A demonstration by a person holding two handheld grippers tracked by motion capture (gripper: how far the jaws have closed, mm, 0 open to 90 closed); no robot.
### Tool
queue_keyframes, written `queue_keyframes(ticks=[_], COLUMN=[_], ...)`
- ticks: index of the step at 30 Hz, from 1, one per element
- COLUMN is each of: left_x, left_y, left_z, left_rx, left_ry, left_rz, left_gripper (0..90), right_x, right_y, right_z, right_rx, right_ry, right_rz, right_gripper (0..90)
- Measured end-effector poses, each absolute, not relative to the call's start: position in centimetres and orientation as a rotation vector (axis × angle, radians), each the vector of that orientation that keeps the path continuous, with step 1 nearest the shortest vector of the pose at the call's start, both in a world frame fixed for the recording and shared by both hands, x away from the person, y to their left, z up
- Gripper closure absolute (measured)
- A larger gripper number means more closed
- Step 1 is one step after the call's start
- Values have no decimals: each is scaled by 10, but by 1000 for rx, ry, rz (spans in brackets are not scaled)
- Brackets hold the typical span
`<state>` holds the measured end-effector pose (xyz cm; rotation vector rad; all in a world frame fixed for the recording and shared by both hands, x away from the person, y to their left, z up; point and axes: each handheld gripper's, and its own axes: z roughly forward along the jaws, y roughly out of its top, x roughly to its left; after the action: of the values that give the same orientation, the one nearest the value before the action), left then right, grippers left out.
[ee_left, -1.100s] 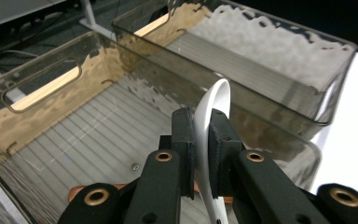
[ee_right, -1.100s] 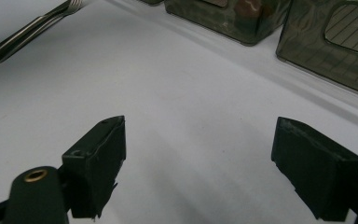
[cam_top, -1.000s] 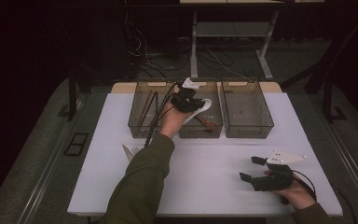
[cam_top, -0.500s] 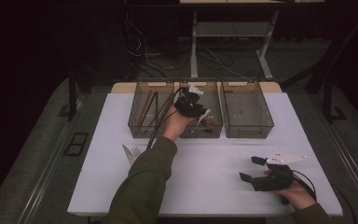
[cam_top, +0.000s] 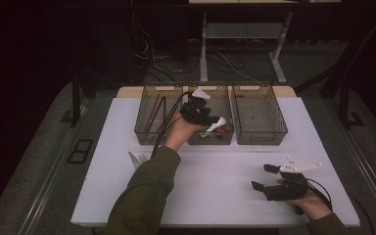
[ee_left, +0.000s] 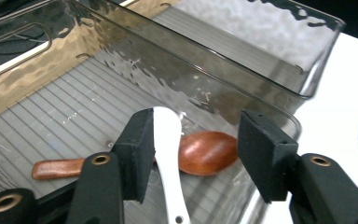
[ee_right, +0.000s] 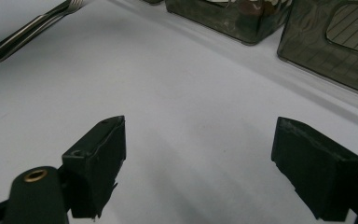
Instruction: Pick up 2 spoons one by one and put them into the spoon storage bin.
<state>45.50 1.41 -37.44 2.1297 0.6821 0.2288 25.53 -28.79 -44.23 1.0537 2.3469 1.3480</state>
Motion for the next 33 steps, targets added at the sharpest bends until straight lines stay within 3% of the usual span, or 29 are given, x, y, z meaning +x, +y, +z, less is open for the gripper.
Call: queue_keyframes(ticks=[15,33], left_x=[418,374], left_y=[40,64], left_z=[-367,-375], left_rx=[2086,2114], left_ry=[624,570], left_rz=[224,232], left_gripper=[330,294], right_x=[256,255], right_y=[-288,-288], right_z=[-443,-443], right_rx=[1053,1056], right_ry=[2350,2345], right_rz=[1340,1338], right_gripper=[175,175])
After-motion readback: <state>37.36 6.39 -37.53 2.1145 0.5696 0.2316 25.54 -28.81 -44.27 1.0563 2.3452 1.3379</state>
